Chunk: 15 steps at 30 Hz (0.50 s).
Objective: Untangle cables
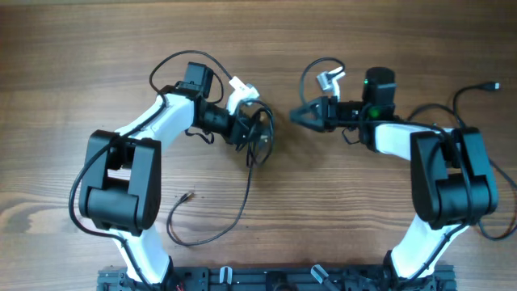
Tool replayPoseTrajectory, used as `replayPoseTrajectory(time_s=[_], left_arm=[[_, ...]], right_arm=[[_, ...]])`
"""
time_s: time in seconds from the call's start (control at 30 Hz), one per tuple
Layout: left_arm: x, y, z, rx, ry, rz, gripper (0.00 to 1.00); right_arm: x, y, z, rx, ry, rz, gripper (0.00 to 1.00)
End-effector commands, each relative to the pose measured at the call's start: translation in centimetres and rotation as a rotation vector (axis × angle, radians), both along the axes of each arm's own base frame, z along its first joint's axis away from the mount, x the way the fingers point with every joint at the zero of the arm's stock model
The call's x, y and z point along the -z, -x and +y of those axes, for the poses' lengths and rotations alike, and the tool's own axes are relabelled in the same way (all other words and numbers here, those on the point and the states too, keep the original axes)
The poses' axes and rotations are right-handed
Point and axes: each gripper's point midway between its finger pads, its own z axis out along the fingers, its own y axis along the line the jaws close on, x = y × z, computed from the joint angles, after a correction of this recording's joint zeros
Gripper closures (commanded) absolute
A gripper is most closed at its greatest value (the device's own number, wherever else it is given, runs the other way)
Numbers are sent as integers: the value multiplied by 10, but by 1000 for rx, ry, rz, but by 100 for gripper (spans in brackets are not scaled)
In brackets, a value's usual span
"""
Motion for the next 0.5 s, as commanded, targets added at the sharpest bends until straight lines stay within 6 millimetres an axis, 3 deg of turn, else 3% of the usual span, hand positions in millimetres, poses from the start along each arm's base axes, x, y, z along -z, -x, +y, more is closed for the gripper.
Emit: replayPoseTrajectory(time_s=[0.0, 0.13, 0.2, 0.37, 0.47], left_arm=[[-28, 9, -8, 86, 202, -104, 85], [-13, 4, -4, 88, 115, -159, 90], [-10, -3, -4, 70, 92, -168, 87], [24, -45, 14, -180, -175, -54, 88], [24, -46, 14, -188, -179, -48, 90]], right_arm=[[-16, 18, 10, -106, -43, 31, 56], [-24, 18, 17, -118, -42, 55, 57], [-26, 13, 22, -96, -35, 30, 57], [-21, -1, 25, -10, -5, 21, 57], [-21, -1, 25, -6, -4, 20, 57]])
